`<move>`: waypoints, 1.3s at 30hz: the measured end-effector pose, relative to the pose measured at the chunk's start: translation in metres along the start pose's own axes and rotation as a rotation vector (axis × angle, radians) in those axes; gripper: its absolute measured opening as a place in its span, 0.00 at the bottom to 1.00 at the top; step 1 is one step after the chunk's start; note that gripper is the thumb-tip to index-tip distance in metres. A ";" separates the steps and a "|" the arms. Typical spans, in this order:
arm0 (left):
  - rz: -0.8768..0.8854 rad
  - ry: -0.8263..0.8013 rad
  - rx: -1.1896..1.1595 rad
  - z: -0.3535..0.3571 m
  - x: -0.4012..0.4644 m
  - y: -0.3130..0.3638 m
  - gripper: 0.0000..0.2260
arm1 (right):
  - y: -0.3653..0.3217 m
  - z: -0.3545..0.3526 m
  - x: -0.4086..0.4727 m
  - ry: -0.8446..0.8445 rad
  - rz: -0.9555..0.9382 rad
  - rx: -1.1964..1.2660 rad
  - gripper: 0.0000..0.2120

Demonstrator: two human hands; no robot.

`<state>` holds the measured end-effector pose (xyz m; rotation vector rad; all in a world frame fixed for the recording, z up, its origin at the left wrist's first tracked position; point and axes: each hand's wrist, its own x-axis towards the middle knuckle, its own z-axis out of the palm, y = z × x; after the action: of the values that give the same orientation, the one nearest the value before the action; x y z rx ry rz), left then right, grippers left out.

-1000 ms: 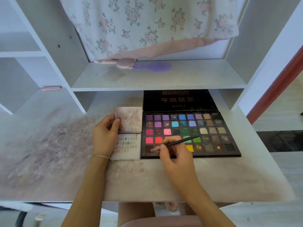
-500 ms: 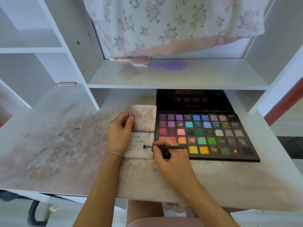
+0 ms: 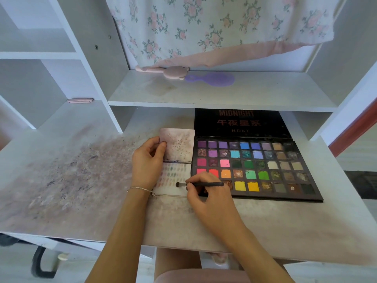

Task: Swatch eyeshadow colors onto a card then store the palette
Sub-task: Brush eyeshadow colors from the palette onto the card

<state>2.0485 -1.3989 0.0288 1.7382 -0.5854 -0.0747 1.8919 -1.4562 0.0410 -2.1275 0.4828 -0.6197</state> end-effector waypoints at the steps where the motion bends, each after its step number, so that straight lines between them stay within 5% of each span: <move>1: 0.000 0.000 0.006 0.000 0.000 0.000 0.07 | 0.000 0.000 0.000 0.000 -0.001 -0.004 0.02; 39: -0.021 0.012 0.125 0.001 0.001 0.001 0.09 | 0.003 -0.001 -0.001 -0.020 0.005 0.060 0.04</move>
<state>2.0484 -1.4006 0.0298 1.8651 -0.5728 -0.0429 1.8905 -1.4580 0.0383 -2.0731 0.4527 -0.6019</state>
